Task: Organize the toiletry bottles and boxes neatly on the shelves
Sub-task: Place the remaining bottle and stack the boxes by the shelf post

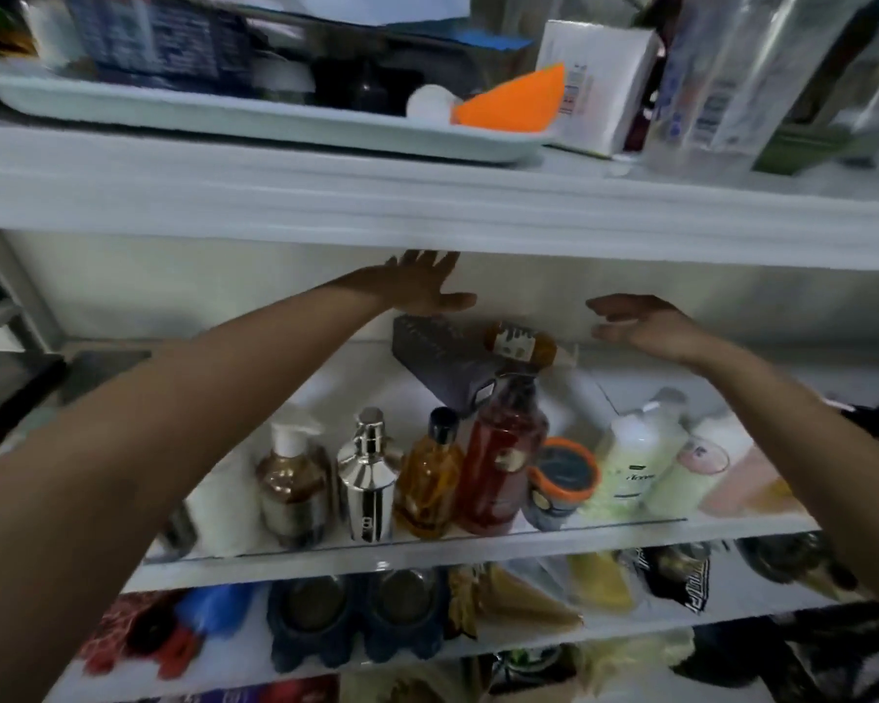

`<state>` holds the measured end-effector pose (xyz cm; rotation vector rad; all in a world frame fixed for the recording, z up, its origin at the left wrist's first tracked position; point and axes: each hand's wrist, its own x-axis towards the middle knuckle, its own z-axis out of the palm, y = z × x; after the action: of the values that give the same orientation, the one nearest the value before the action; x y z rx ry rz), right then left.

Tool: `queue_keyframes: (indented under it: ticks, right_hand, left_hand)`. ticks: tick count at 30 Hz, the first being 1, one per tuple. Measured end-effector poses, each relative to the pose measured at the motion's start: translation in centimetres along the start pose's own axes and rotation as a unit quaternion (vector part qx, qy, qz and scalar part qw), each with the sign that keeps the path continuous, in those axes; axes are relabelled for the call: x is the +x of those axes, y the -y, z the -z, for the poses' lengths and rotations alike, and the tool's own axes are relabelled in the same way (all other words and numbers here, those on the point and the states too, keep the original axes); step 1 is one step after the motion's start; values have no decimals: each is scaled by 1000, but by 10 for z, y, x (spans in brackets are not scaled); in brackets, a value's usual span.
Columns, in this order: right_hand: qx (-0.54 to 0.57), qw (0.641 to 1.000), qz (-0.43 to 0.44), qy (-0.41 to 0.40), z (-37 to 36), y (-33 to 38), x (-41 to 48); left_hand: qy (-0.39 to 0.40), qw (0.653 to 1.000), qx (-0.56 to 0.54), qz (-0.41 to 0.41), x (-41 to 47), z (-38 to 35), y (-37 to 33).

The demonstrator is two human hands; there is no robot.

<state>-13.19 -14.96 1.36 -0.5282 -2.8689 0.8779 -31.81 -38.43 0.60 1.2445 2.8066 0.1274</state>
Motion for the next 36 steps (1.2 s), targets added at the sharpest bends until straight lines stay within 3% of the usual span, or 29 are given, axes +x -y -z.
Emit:
queue_keyframes:
  ticks: [4, 12, 18, 30, 36]
  right_hand:
    - [-49, 997, -3, 57, 2, -28, 21]
    - [-57, 987, -6, 147, -7, -37, 58]
    - [-91, 979, -48, 173, -16, -52, 83]
    - [-136, 962, -85, 223, -26, -85, 138]
    - [-180, 946, -85, 257, -30, -103, 164]
  left_hand:
    - [71, 997, 13, 34, 5, -24, -22]
    - [102, 991, -24, 84, 25, -51, -29]
    - [130, 988, 56, 53, 44, -84, -29]
    - [171, 983, 57, 25, 59, -106, -31]
    - [174, 982, 31, 73, 67, -110, -36]
